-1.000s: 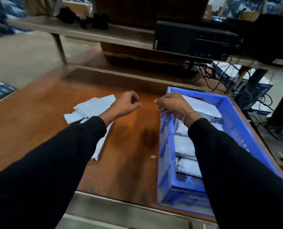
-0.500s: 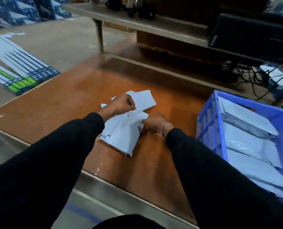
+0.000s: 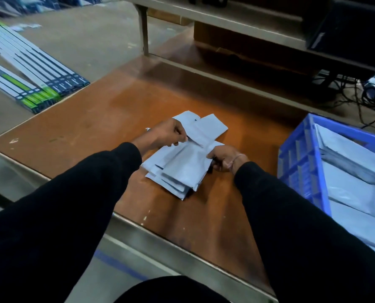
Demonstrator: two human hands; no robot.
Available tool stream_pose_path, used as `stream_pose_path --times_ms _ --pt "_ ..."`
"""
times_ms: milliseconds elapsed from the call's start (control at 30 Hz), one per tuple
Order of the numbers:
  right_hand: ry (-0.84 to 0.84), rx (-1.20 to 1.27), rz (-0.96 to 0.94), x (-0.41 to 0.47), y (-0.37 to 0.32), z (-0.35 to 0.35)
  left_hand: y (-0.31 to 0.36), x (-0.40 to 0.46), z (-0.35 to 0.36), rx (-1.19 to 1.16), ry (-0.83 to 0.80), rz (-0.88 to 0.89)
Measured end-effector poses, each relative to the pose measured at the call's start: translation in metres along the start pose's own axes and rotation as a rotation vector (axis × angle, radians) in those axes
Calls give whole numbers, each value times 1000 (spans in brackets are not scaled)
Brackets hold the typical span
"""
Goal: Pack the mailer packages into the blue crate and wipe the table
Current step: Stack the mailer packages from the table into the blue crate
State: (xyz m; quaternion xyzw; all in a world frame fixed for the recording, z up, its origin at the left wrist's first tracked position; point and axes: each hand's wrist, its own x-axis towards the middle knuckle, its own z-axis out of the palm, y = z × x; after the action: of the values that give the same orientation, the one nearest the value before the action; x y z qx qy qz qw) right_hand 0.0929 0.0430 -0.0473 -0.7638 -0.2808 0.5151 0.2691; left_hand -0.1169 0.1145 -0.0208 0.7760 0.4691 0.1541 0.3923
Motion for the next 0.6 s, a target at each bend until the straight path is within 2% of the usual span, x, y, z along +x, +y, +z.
stream_pose_path --times_ms 167,267,400,600 --pt "-16 -115 101 -2 -2 -44 18 9 15 -29 4 29" --pt "-31 -177 81 -6 3 -61 28 12 25 -47 6 43" --pt "107 -359 4 -7 5 -79 35 17 36 -47 -22 58" --pt "284 -276 -128 -15 -13 -106 43 28 50 -164 -50 50"
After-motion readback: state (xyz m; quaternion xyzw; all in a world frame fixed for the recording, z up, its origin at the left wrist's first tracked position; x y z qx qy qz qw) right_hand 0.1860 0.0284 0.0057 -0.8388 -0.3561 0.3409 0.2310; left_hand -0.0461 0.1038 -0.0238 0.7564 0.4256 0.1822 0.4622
